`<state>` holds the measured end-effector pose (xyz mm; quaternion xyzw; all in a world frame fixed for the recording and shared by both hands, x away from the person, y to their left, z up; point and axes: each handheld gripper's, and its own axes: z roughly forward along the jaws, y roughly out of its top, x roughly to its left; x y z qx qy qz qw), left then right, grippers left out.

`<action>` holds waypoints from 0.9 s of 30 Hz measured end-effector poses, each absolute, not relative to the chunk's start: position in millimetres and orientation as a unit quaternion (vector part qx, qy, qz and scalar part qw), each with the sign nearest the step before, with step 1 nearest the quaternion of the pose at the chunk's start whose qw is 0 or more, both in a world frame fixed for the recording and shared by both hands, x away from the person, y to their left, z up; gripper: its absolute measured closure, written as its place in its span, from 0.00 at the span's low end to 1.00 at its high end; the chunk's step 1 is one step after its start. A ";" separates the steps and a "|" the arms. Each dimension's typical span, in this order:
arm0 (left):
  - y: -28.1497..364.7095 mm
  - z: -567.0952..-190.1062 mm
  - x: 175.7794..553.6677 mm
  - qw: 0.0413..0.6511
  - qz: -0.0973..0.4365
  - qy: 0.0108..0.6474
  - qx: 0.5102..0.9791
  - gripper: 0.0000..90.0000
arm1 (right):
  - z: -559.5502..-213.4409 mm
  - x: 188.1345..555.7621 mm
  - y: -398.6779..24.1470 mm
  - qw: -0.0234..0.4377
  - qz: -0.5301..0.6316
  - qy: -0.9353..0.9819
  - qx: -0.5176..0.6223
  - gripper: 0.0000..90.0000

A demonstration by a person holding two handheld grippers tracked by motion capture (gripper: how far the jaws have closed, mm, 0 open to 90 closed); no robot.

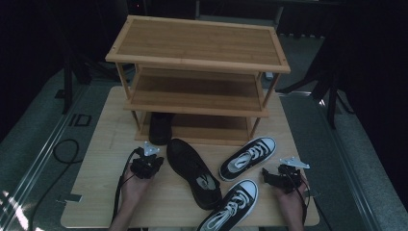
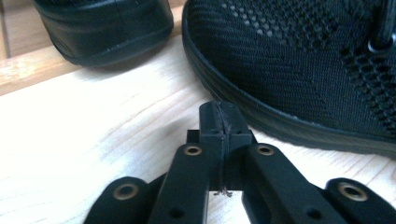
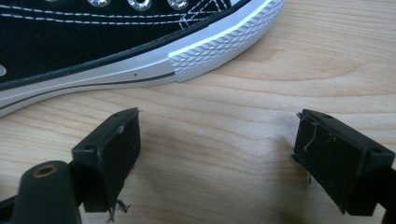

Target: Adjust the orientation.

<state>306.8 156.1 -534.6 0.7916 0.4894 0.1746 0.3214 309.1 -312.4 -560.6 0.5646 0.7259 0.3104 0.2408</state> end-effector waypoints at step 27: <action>108.4 -543.2 346.6 0.306 0.168 0.459 0.817 1.00 | -560.7 309.1 -312.4 0.241 0.311 0.726 0.565 0.16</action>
